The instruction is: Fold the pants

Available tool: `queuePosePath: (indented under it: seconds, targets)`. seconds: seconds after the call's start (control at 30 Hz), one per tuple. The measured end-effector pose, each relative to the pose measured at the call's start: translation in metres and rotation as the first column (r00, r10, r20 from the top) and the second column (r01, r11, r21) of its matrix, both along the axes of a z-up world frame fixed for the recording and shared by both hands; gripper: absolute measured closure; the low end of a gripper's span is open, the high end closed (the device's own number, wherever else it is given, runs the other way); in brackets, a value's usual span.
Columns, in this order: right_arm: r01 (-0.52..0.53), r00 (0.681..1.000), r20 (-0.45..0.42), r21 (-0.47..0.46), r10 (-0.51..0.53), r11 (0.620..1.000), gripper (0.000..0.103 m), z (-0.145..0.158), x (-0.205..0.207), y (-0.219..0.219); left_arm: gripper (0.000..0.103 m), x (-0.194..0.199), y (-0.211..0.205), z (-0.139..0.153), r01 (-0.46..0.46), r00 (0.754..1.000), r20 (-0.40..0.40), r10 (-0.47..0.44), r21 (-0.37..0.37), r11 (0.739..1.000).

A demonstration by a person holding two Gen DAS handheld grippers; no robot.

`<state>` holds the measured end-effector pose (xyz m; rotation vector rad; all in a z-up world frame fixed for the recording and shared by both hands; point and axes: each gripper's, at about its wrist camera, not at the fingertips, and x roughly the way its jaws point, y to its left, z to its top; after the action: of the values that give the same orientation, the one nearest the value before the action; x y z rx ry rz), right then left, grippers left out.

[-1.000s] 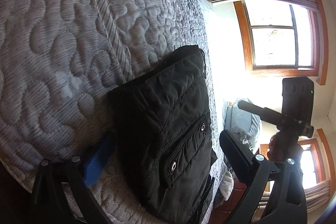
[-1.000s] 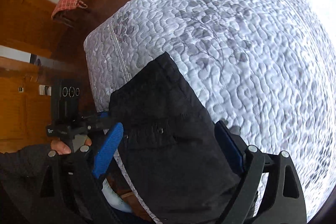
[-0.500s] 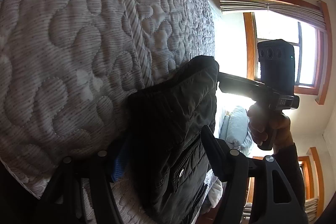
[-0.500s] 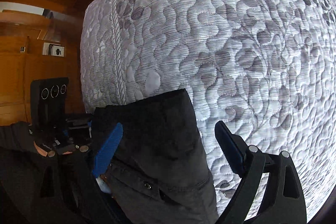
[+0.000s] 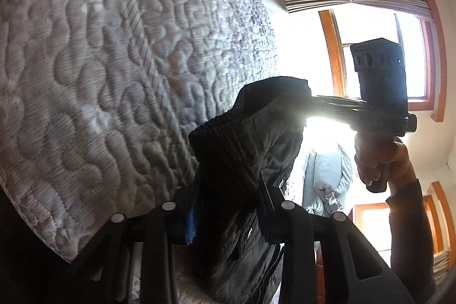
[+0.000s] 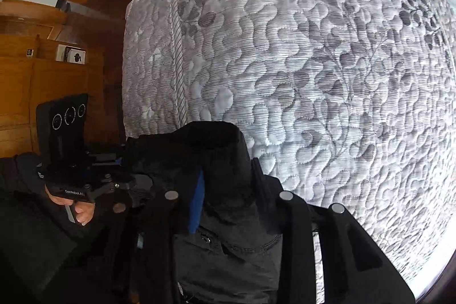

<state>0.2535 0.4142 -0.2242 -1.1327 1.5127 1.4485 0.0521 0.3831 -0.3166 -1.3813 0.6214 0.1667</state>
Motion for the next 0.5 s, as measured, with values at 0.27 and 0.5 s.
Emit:
queuePosePath:
  seconds: [0.27,0.5]
  targets:
    - [0.026,0.994,0.100,0.069,-0.033,0.997,0.075,0.079,0.005,-0.049,0.070,0.009,-0.028,0.068,0.066,0.995,0.068,-0.077,0.144,0.987]
    - [0.063,0.979,0.186,0.121,-0.085,0.991,0.079,0.132,0.000,-0.102,0.071,0.018,-0.061,0.118,0.131,0.981,0.112,-0.161,0.234,0.963]
